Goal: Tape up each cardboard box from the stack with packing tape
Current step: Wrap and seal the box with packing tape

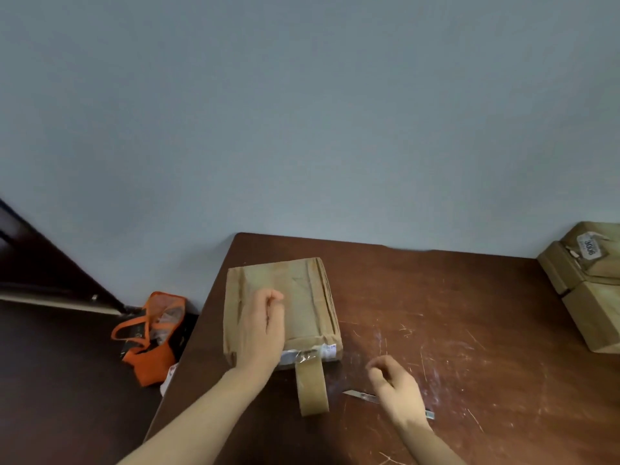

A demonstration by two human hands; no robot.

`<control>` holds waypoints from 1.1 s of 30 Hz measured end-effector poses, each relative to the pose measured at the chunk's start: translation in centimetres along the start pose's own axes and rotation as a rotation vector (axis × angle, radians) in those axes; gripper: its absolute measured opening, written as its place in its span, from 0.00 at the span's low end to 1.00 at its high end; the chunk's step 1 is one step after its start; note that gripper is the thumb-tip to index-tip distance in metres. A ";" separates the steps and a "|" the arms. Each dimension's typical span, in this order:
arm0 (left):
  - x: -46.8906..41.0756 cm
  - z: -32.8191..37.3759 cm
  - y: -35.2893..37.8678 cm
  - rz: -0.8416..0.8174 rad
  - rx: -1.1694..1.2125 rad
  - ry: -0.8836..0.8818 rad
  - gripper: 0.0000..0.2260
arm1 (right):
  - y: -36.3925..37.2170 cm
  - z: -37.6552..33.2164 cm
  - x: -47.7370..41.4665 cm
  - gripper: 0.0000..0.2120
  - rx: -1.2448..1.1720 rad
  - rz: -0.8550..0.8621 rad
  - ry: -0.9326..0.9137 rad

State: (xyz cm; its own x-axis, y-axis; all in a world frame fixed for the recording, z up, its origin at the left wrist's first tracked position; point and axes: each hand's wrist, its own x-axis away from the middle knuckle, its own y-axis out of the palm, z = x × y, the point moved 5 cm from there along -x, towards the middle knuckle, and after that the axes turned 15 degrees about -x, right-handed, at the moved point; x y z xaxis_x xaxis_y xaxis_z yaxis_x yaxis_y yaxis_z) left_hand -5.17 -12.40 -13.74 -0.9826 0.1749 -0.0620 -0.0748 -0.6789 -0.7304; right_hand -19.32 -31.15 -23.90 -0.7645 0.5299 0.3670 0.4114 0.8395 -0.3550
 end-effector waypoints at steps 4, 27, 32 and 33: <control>4.3 -2.4 0.3 -0.149 0.064 -0.177 0.19 | -0.7 3.4 -0.5 0.21 0.647 -0.137 -0.123; 7.3 -4.1 6.8 -0.170 0.530 -0.750 0.05 | -0.2 -10.0 3.0 0.12 0.788 -0.300 -0.571; 7.0 -4.1 7.1 -0.164 0.536 -0.733 0.05 | 2.3 -12.2 2.8 0.12 1.151 -0.372 -0.605; 7.0 -4.1 7.1 -0.163 0.538 -0.732 0.04 | 2.5 -12.4 2.6 0.13 1.188 -0.376 -0.607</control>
State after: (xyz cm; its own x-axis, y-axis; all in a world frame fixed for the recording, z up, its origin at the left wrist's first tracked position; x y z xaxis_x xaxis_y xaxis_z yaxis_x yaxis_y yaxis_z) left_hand -11.86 -13.05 -22.12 -0.8016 -0.0731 0.5933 -0.1100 -0.9575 -0.2666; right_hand -14.15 -26.15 -13.16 -0.9541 -0.0951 0.2841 -0.2959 0.1515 -0.9431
